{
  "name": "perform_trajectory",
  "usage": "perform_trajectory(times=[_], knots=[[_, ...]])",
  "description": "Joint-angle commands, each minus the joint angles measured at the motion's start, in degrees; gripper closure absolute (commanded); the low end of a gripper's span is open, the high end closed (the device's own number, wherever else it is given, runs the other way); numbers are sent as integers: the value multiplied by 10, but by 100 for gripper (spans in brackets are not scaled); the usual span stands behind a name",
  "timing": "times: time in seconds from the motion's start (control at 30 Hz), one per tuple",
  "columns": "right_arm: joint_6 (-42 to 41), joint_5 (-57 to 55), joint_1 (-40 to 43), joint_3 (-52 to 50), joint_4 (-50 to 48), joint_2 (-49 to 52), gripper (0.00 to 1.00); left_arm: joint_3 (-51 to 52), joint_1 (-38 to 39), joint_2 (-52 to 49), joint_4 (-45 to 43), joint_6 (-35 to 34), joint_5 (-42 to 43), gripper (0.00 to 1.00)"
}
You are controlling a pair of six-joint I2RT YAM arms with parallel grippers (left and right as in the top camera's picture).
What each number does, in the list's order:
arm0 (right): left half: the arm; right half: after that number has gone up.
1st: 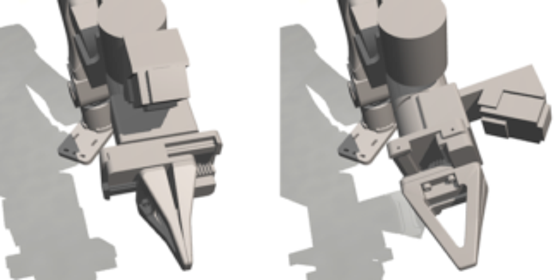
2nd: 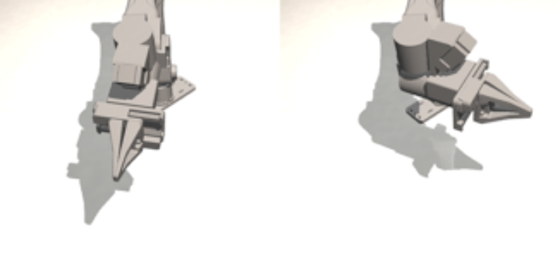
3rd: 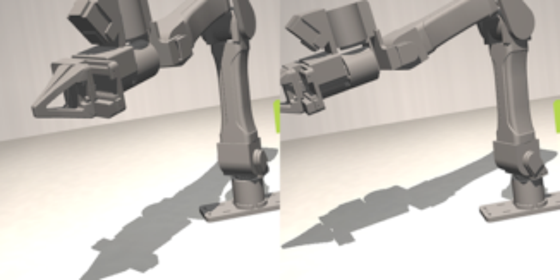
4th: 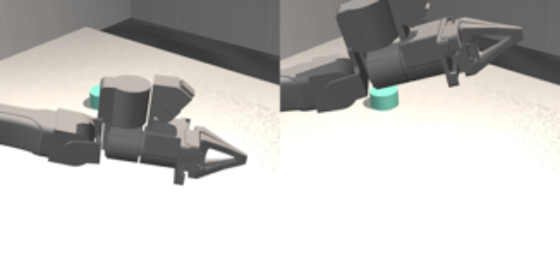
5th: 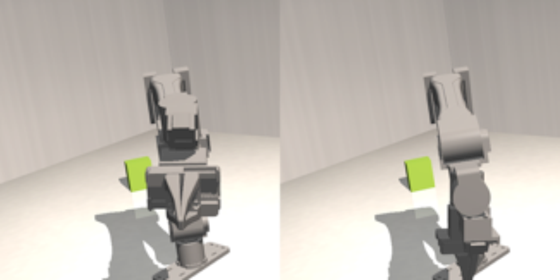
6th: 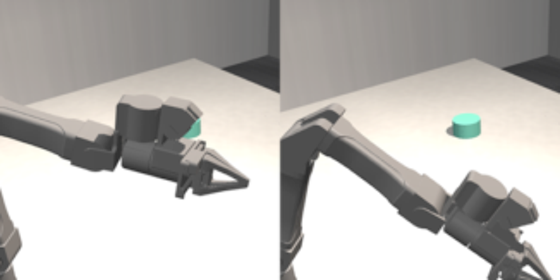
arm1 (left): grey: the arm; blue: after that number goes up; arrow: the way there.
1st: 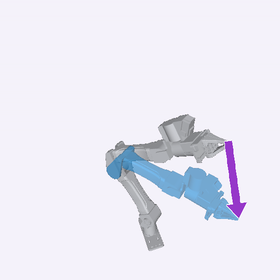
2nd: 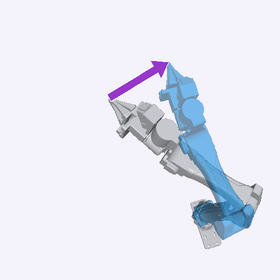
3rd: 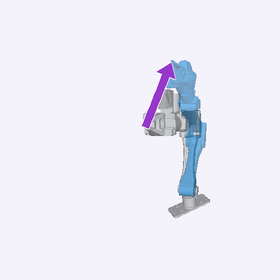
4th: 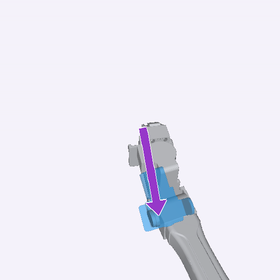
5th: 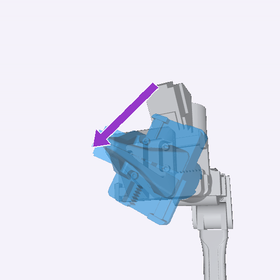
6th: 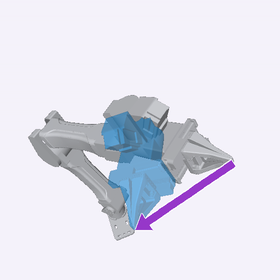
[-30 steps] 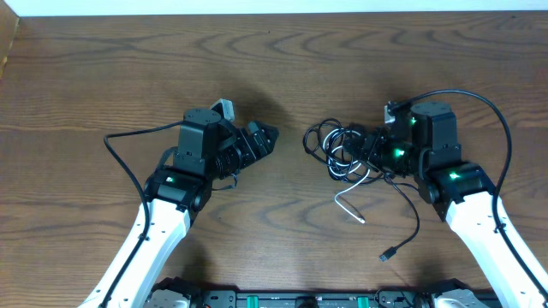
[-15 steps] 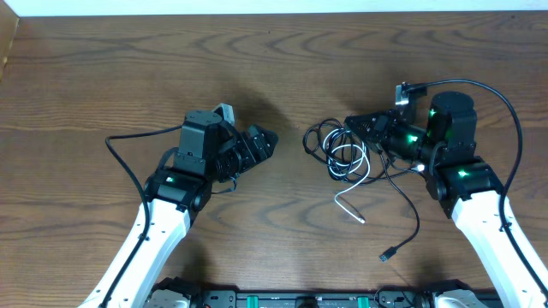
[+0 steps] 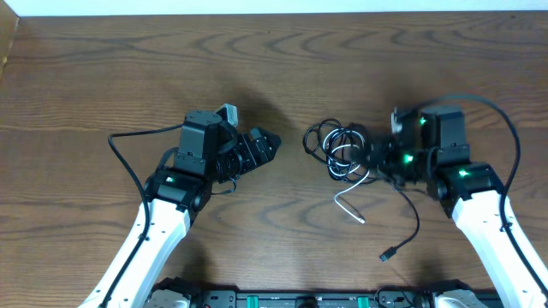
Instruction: Untangle cables
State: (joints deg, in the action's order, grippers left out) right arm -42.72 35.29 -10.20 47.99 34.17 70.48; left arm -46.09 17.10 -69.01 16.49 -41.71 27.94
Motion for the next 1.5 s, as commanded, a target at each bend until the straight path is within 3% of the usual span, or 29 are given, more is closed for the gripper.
perform_trajectory(times=[0.0, 0.2, 0.33, 0.63, 1.03, 1.47], knots=[[35, -91, 0, 2, 52, 0, 85, -3, 1, -2, 1, 14, -24, 14], [-16, -128, -12, -43, 23, 0, 85, -3, 1, -2, 1, 14, -31, 14], [-103, -167, -16, -89, -1, 0, 86, -3, 1, -2, 2, 13, -31, 14], [-180, -148, -19, -183, -175, 0, 88, -3, 1, -2, 2, 14, -32, 14], [-212, -188, -19, -192, -230, 13, 84, -3, 1, -2, 2, 14, -36, 14], [-244, -164, -56, -192, -343, 141, 88, -3, 1, -2, 2, 14, -36, 14]])
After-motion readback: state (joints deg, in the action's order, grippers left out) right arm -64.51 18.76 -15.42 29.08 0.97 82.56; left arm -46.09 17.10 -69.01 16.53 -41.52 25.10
